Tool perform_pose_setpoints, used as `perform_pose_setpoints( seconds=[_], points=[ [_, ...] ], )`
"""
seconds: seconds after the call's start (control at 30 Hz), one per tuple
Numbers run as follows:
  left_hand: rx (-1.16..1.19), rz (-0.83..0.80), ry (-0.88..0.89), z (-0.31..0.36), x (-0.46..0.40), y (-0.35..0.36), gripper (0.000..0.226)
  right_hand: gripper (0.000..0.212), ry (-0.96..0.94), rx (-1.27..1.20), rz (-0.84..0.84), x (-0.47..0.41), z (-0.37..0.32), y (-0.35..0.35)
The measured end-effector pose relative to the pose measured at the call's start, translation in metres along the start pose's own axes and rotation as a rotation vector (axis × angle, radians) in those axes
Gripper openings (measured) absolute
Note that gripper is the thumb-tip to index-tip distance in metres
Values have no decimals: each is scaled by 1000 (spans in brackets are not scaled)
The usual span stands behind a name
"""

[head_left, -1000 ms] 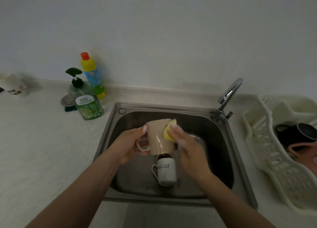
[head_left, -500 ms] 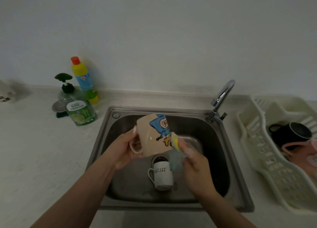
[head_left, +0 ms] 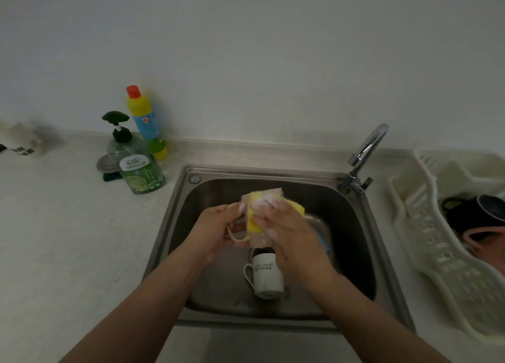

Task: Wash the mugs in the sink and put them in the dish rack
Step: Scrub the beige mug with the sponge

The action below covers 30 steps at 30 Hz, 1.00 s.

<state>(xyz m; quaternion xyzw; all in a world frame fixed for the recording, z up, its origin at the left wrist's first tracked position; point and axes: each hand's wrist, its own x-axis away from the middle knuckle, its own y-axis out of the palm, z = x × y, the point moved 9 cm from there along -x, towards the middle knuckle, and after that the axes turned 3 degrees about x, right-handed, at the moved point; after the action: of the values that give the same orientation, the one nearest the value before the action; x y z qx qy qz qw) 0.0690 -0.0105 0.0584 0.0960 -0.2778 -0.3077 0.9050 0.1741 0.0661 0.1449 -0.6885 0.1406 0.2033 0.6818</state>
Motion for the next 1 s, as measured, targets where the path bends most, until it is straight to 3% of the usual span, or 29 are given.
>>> perform_pose_setpoints(
  seconds=[0.07,0.13,0.2,0.27,0.4,0.5,0.57,0.7,0.83,1.0],
  points=[
    [-12,47,7,4,2,-5,40,59,-139,-11,-32,23,-21,9],
    [-24,47,10,8,0,-7,44,57,-161,-49,-14,26,-17,11],
    [-22,8,-13,6,0,-1,44,66,-15,-68,14,1,4,11],
    [-7,-4,-39,3,3,0,42,61,65,-156,19,-11,9,9],
    [7,20,-56,2,5,-13,40,53,-118,-138,-44,33,-20,15],
    [-11,-8,-67,0,5,-10,36,59,251,-433,33,9,30,18],
    [-4,-32,-69,1,6,-4,35,46,412,-564,101,5,47,13],
    [-11,-44,-83,5,7,-10,37,44,315,-631,64,50,21,10],
    [11,-76,-102,-1,9,-1,37,41,508,-698,115,19,55,9],
    [64,-88,-87,4,8,-5,32,44,493,-781,102,56,41,5]
  ],
)
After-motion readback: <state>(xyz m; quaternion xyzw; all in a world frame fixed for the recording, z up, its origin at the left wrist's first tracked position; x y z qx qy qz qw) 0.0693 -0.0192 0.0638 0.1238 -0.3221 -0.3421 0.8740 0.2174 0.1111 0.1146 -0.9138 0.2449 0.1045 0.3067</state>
